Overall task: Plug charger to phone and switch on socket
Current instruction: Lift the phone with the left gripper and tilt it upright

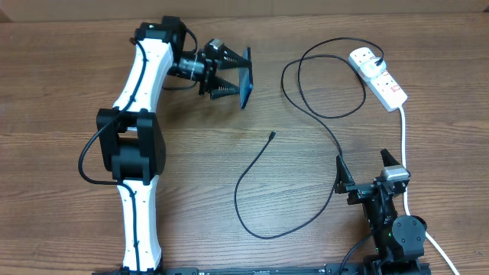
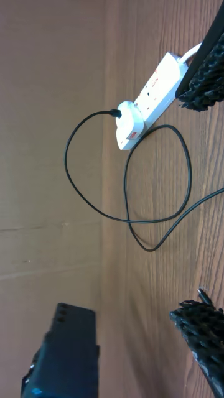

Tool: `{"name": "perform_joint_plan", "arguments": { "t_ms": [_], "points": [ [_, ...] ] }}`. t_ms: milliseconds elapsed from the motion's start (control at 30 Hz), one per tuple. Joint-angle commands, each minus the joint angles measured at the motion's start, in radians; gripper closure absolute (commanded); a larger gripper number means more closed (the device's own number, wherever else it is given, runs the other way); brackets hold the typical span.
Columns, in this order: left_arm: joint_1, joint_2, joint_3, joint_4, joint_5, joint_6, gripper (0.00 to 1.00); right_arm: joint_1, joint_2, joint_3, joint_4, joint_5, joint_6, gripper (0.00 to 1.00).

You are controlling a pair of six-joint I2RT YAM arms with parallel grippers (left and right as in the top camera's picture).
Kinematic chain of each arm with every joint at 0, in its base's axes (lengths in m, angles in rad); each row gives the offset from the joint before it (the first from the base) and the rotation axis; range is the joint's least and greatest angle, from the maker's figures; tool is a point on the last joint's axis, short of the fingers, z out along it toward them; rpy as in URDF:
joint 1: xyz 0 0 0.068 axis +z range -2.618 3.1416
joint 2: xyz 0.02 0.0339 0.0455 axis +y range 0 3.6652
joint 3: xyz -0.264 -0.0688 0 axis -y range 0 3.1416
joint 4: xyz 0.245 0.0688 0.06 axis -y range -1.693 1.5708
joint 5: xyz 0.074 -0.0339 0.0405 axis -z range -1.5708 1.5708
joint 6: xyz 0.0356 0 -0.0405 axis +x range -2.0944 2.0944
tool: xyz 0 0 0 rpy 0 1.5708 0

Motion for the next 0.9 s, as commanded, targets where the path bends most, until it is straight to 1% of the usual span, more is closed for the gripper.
{"name": "perform_joint_plan", "arguments": {
  "t_ms": [0,167,267,300,367,433,500,600,667,700,767,867],
  "points": [
    [0.014,-0.003,0.029,0.004,0.186,-0.062,0.34,0.005,-0.009,-0.01,0.006,0.006,-0.001,0.0],
    [0.016,-0.003,0.029,0.012,0.195,-0.147,0.37,0.005,-0.009,-0.01,0.006,0.009,-0.002,0.0],
    [0.016,-0.003,0.029,0.019,0.195,-0.154,0.37,0.005,-0.009,-0.01,0.028,0.024,-0.001,0.0],
    [0.016,-0.003,0.029,0.019,0.195,-0.154,0.37,0.005,-0.009,-0.01,0.067,0.0,0.002,0.0],
    [0.016,-0.003,0.029,0.019,0.195,-0.154,0.37,0.005,-0.009,-0.01,0.154,-0.122,0.004,0.0],
    [0.016,-0.003,0.029,0.019,0.196,-0.154,0.37,0.005,-0.009,-0.01,0.244,-0.204,0.003,0.0],
    [0.016,-0.003,0.029,0.019,0.196,-0.154,0.37,0.005,-0.009,-0.01,0.384,-0.217,0.003,0.0],
    [0.016,-0.003,0.029,0.019,0.195,-0.154,0.38,0.005,-0.009,-0.01,0.647,-0.222,0.002,0.0],
    [0.016,-0.003,0.029,0.019,0.195,-0.155,0.38,0.005,-0.007,0.008,0.75,-0.223,0.003,0.0],
    [0.016,-0.003,0.029,0.019,0.195,-0.164,0.38,0.005,0.0,0.037,0.752,-0.225,0.003,0.0],
    [0.016,-0.003,0.029,0.028,0.195,-0.178,0.38,0.005,0.03,0.117,0.668,-0.236,0.003,0.0],
    [0.016,-0.003,0.029,0.079,0.195,-0.217,0.39,0.005,0.151,0.324,0.394,-0.221,-0.023,0.0]
  ]
}}
